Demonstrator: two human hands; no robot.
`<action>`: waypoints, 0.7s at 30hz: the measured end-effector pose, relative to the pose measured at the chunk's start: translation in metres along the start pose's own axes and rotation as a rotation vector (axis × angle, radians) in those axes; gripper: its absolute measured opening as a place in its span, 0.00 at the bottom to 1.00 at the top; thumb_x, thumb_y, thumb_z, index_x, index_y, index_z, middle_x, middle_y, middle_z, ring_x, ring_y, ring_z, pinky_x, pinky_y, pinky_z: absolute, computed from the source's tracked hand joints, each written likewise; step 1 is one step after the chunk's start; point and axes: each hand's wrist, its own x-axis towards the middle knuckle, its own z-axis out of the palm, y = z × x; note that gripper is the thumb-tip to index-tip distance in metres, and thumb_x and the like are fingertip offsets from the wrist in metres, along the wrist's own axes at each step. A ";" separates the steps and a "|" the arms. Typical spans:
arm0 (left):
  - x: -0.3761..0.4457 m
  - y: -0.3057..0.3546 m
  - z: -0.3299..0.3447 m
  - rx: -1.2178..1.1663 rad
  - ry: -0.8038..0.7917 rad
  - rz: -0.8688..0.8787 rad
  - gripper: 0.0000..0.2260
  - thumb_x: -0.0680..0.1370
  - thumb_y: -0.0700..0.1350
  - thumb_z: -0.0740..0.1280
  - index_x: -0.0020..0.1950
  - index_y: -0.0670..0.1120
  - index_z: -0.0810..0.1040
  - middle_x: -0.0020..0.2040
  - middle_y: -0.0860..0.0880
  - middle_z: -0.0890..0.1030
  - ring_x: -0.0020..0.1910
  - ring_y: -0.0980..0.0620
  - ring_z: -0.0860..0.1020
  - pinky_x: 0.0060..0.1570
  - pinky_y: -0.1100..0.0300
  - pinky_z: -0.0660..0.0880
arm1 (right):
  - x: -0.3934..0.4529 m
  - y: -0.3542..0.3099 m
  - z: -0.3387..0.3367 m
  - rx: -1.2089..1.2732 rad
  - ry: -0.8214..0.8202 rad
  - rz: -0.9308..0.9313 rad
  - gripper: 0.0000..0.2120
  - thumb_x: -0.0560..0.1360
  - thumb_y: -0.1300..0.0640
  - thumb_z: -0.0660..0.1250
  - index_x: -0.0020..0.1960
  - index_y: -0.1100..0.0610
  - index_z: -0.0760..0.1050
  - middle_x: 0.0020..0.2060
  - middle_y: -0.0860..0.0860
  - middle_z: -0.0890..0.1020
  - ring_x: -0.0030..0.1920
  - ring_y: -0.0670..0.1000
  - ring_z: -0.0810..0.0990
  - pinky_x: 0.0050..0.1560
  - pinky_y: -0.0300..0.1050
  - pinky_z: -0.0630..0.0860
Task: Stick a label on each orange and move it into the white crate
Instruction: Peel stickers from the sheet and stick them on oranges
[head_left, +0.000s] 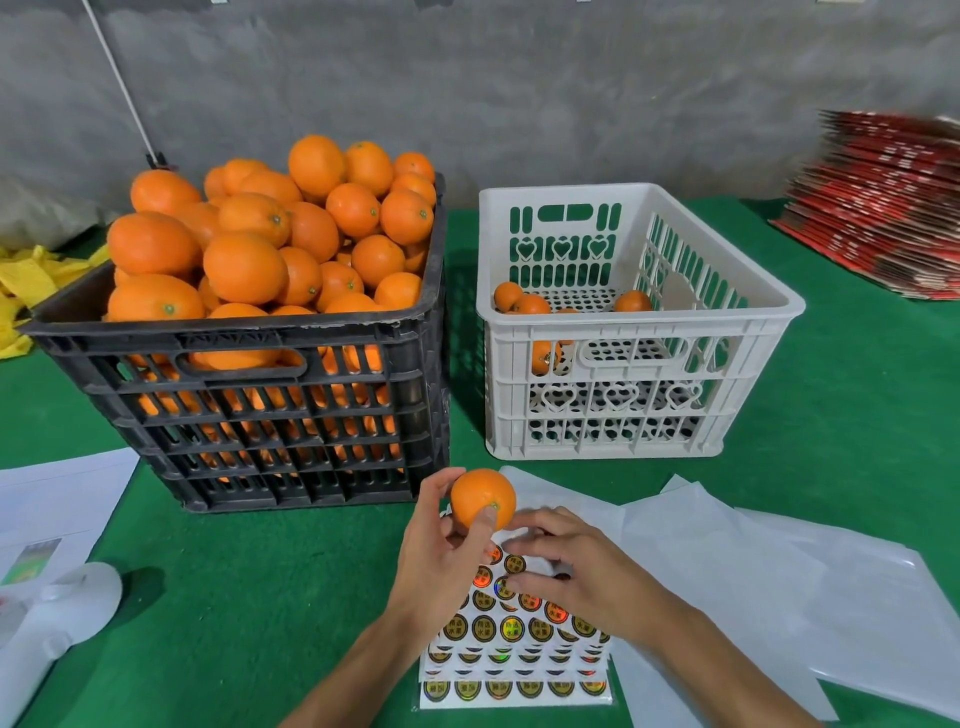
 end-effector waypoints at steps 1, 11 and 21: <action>0.000 0.000 0.000 0.002 -0.002 0.003 0.25 0.74 0.64 0.70 0.68 0.63 0.69 0.46 0.44 0.85 0.39 0.47 0.86 0.45 0.59 0.82 | 0.001 -0.002 -0.001 -0.025 0.000 -0.014 0.19 0.78 0.47 0.73 0.65 0.54 0.82 0.68 0.40 0.74 0.64 0.39 0.69 0.61 0.32 0.70; 0.001 -0.003 0.000 0.020 -0.008 0.019 0.25 0.74 0.65 0.70 0.68 0.64 0.68 0.47 0.46 0.85 0.39 0.48 0.87 0.45 0.57 0.82 | -0.001 -0.003 -0.003 -0.241 0.055 -0.151 0.21 0.78 0.38 0.70 0.60 0.52 0.85 0.65 0.41 0.79 0.58 0.42 0.73 0.67 0.40 0.68; 0.000 -0.001 0.001 0.019 -0.006 0.033 0.25 0.74 0.64 0.70 0.69 0.64 0.68 0.54 0.61 0.81 0.39 0.48 0.86 0.44 0.57 0.83 | 0.000 0.002 0.005 0.208 0.111 0.085 0.10 0.76 0.53 0.76 0.57 0.52 0.87 0.59 0.37 0.80 0.61 0.47 0.73 0.57 0.54 0.78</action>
